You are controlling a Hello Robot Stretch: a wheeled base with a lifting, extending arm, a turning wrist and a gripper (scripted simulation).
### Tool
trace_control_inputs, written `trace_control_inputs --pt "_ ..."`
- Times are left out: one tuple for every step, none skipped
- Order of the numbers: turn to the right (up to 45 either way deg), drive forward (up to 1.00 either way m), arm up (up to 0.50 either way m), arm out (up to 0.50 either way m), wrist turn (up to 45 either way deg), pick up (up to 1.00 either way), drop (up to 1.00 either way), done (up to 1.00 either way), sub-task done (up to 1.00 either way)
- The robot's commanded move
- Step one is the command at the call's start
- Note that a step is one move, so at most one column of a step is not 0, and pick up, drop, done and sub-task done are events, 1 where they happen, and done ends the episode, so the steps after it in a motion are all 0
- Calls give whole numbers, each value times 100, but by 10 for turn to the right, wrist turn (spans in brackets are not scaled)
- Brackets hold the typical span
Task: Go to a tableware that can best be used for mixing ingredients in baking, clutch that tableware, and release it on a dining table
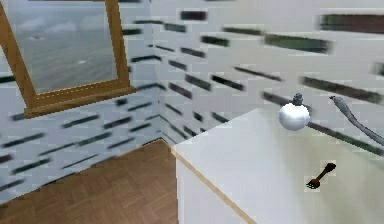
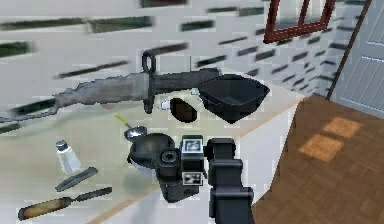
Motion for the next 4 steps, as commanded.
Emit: trace_control_inputs --pt "0 0 8 0 0 0 0 0 0" --pt "0 0 0 0 -450 0 0 0 0" --pt "0 0 0 0 -450 0 0 0 0" --pt "0 0 0 0 -150 0 0 0 0"
